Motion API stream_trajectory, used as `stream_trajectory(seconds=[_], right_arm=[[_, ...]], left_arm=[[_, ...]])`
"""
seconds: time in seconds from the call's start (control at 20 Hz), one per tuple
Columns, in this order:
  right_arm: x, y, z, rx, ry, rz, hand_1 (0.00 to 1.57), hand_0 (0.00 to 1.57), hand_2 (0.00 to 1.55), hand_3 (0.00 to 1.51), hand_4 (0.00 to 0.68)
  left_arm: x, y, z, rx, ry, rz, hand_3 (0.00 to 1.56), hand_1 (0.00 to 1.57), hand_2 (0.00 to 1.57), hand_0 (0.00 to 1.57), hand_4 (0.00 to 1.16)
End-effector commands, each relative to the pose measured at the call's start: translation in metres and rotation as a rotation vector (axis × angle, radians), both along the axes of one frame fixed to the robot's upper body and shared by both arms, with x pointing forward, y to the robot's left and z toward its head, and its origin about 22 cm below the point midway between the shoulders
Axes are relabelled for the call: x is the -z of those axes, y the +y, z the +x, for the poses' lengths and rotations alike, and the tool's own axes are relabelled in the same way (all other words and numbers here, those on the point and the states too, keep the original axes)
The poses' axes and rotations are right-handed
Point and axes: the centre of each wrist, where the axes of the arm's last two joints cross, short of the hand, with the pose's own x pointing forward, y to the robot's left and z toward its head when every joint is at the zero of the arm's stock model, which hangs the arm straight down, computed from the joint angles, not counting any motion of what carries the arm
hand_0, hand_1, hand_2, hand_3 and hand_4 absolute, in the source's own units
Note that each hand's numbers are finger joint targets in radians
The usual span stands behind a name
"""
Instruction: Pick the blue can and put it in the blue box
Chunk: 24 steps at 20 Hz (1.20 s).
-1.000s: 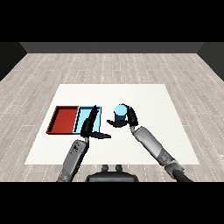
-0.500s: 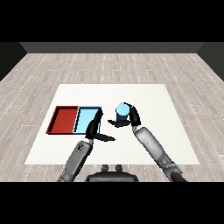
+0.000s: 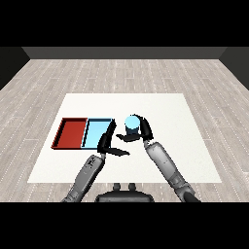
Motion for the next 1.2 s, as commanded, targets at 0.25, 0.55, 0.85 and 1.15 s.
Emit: stream_trajectory(seconds=[0.25, 0.55, 0.85, 1.15], right_arm=[[-0.004, 0.009, -0.001, -0.027, -0.028, -0.014, 1.48, 1.48, 1.45, 1.39, 0.594], [-0.020, 0.029, 0.000, -0.051, -0.010, -0.028, 1.47, 1.47, 1.45, 1.39, 0.587], [-0.010, 0.009, -0.004, -0.054, 0.003, -0.016, 1.49, 1.49, 1.46, 1.38, 0.570], [0.001, 0.043, -0.011, -0.055, 0.015, -0.045, 1.50, 1.50, 1.46, 1.38, 0.544]], left_arm=[[0.016, 0.004, 0.002, 0.006, 0.066, 0.030, 0.00, 0.00, 0.00, 0.00, 0.00], [0.020, -0.015, 0.008, -0.013, 0.081, 0.030, 0.00, 0.00, 0.00, 0.00, 0.00], [0.015, -0.019, 0.017, -0.021, 0.082, 0.053, 0.00, 0.00, 0.00, 0.00, 0.00], [0.015, -0.031, 0.035, -0.011, 0.086, 0.056, 0.00, 0.00, 0.00, 0.00, 0.00]])
